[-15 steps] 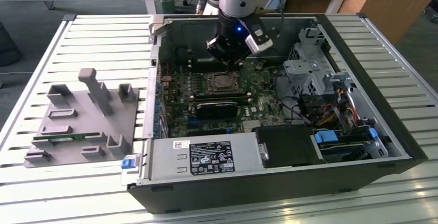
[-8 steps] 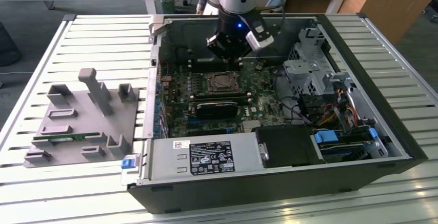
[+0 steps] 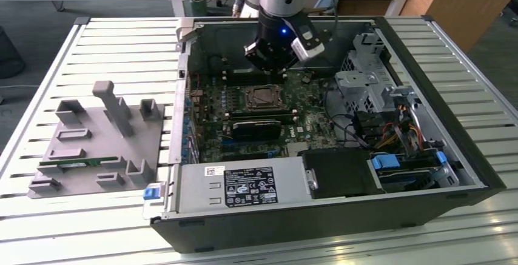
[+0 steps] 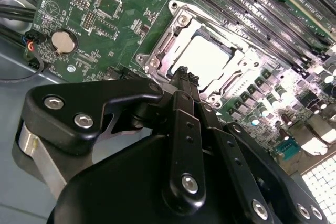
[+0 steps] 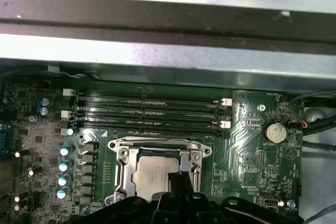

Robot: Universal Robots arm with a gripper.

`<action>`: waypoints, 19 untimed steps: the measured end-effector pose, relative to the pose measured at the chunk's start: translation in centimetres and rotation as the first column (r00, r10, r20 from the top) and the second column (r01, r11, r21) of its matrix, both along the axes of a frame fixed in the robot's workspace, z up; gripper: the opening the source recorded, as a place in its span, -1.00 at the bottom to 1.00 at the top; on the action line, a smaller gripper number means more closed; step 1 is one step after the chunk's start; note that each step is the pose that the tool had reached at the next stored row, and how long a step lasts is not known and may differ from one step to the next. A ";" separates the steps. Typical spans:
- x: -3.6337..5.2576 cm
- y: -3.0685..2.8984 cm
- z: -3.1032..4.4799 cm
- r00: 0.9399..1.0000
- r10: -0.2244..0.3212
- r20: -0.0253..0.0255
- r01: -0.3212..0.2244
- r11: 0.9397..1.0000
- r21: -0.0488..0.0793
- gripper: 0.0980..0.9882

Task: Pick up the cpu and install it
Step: 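Install the second cpu locking lever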

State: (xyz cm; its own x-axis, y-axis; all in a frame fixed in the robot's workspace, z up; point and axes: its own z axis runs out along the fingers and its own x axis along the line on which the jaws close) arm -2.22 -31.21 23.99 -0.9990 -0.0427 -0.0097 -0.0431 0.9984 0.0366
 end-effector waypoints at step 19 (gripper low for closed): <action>0.00 -0.52 0.90 1.000 0.000 0.000 0.000 1.000 0.000 -0.98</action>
State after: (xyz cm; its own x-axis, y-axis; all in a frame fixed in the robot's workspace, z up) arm -2.21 -31.73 24.88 -0.9990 -0.0428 -0.0098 -0.0432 0.9984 0.0368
